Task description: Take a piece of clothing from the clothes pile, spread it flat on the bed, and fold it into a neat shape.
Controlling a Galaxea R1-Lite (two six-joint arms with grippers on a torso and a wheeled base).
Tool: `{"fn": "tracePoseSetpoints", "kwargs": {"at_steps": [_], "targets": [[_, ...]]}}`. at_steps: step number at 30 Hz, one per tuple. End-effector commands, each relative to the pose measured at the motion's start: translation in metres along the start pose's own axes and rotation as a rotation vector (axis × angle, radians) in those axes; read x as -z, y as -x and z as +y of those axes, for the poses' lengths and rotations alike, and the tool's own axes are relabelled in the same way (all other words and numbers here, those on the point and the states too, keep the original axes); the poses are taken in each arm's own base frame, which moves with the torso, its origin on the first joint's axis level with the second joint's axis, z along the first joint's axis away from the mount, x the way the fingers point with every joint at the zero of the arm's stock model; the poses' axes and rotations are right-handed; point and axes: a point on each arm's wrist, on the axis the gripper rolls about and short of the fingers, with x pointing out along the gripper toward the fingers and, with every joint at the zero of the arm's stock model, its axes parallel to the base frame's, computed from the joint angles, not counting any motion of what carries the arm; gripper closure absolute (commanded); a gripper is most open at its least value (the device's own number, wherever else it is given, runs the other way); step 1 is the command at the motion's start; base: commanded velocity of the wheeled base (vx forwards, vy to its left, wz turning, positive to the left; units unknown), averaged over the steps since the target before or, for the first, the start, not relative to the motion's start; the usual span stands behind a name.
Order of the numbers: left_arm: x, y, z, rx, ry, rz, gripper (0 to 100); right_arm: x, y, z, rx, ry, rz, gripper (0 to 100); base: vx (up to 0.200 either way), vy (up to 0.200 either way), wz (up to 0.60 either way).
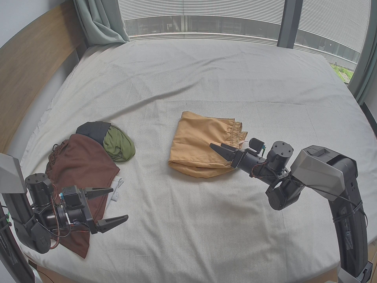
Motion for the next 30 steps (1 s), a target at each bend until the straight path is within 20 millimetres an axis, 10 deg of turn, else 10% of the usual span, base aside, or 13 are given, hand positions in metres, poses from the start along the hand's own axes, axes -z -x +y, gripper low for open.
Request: {"fn": "tracePoseSetpoints", "kwargs": {"at_steps": [1,30], "targets": [[0.001,0.0,0.0,-0.001,0.002,0.001,0,0.013,0.003,-0.01,0.019,-0.015,0.021,0,0.0,0.0,0.0],[0.001,-0.001,-0.003,0.01,0.002,0.004,0,0.027,0.004,-0.02,0.034,0.08,0.038,0,0.0,0.0,0.0]]}}
